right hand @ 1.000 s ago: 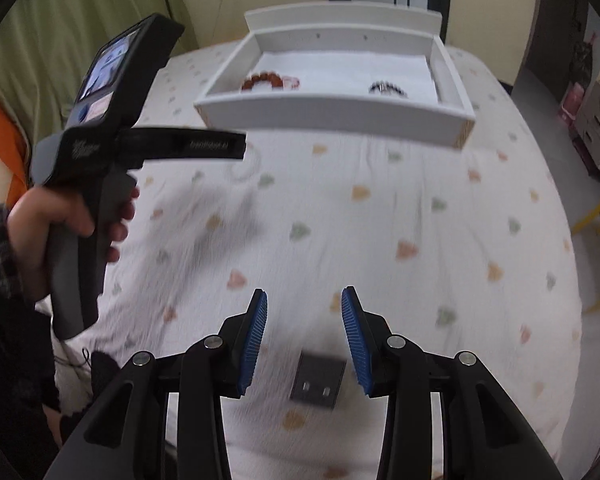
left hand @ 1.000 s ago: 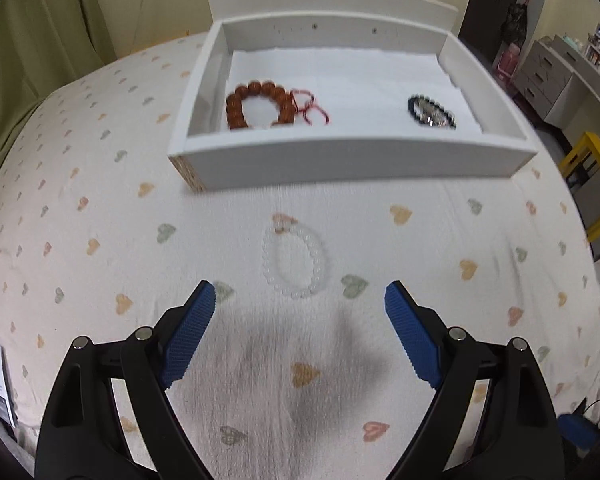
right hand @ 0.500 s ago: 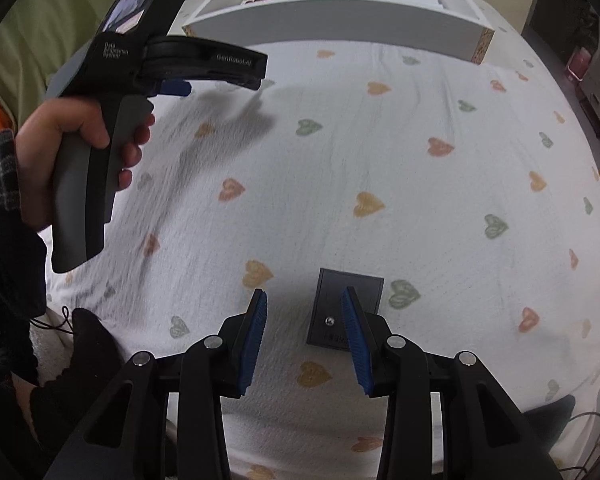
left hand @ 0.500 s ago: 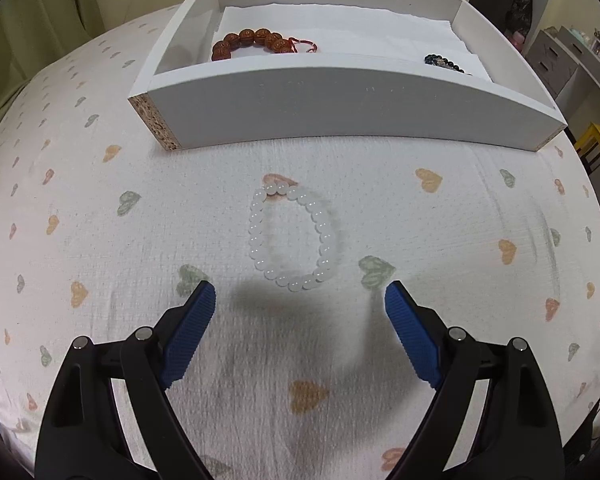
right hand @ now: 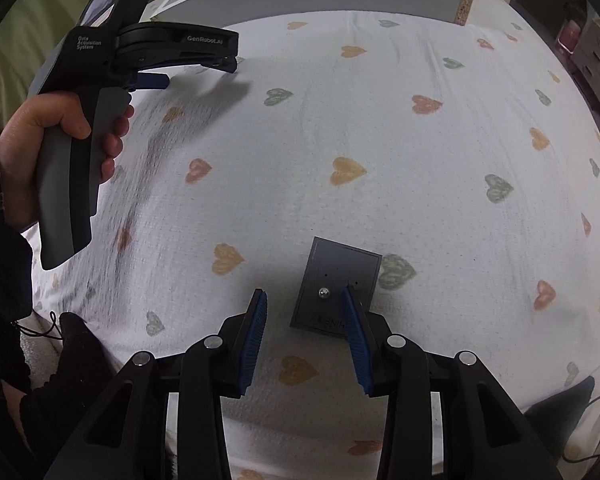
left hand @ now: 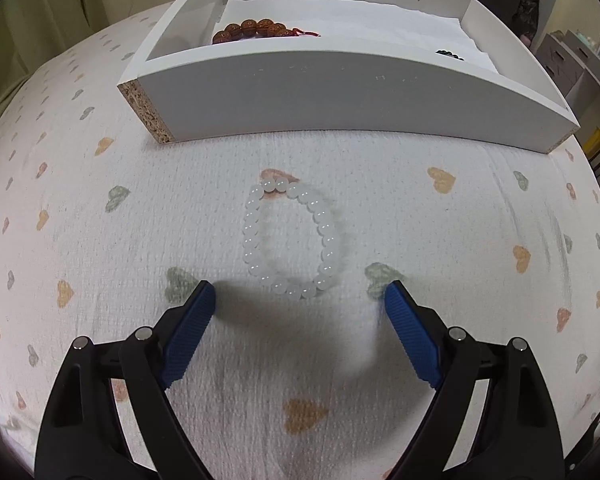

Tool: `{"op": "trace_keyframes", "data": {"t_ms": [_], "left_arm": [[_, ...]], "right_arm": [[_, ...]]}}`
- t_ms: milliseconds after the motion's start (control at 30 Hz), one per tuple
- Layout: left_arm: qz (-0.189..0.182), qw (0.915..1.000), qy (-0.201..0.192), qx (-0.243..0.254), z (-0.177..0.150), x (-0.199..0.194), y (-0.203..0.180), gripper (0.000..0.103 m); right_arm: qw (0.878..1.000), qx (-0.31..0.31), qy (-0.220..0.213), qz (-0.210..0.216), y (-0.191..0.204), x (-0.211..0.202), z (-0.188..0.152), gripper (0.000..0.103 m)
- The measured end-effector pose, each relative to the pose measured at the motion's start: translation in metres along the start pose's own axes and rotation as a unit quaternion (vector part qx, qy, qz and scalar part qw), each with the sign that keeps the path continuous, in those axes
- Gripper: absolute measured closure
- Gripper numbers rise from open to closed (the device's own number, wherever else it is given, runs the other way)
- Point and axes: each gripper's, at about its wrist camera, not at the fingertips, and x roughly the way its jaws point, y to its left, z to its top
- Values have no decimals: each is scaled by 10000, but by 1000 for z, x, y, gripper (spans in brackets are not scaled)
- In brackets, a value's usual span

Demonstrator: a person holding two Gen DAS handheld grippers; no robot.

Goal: Organize jewelry
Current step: 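Grasp the white bead bracelet with the left tool while the right tool grasps the earring card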

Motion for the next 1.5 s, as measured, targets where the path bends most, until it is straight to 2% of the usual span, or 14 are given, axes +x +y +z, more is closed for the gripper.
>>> {"op": "trace_keyframes", "data": {"t_ms": [67, 267, 700, 733, 767, 800, 833, 867, 1100, 1200, 1233, 1267, 1500], "left_arm": [[-16, 10000, 8, -13, 1, 0, 0, 21], [30, 10000, -34, 17, 7, -2, 3, 41], [75, 9998, 116, 169, 35, 8, 0, 45], [50, 9997, 89, 208, 35, 8, -2, 53], [23, 9995, 33, 302, 34, 6, -5, 67], [-21, 9992, 10, 404, 34, 5, -8, 75], [-52, 9989, 16, 474, 34, 4, -12, 88], [-57, 9987, 26, 507, 35, 4, -14, 90], [-94, 9988, 25, 484, 27, 0, -14, 90], [-34, 9988, -24, 488, 24, -4, -13, 90], [-26, 9987, -20, 501, 22, -5, -12, 97], [22, 9987, -48, 514, 22, -6, -12, 97], [42, 9989, -86, 466, 23, -15, -8, 97]], "right_arm": [[10000, 51, -24, -28, -6, -1, -1, 75], [10000, 61, -5, -22, -4, 0, -8, 76], [9999, -58, 10, -103, 7, 5, -12, 76], [9999, -82, 11, -112, 7, 5, -12, 76], [9999, -99, 16, -117, 6, 6, -12, 76], [9999, -94, 18, -106, 5, 6, -12, 77], [9999, -93, 18, -93, 6, 7, -13, 77], [9999, -77, 24, -73, 5, 6, -14, 77], [9998, -161, 75, -16, 5, 4, -14, 84], [9997, -205, 139, 40, 7, 4, -13, 98], [9997, -209, 142, 47, 5, 4, -14, 99], [9996, -237, 154, 59, 5, 4, -14, 102], [9996, -210, 167, 118, 0, 1, -14, 102]]}}
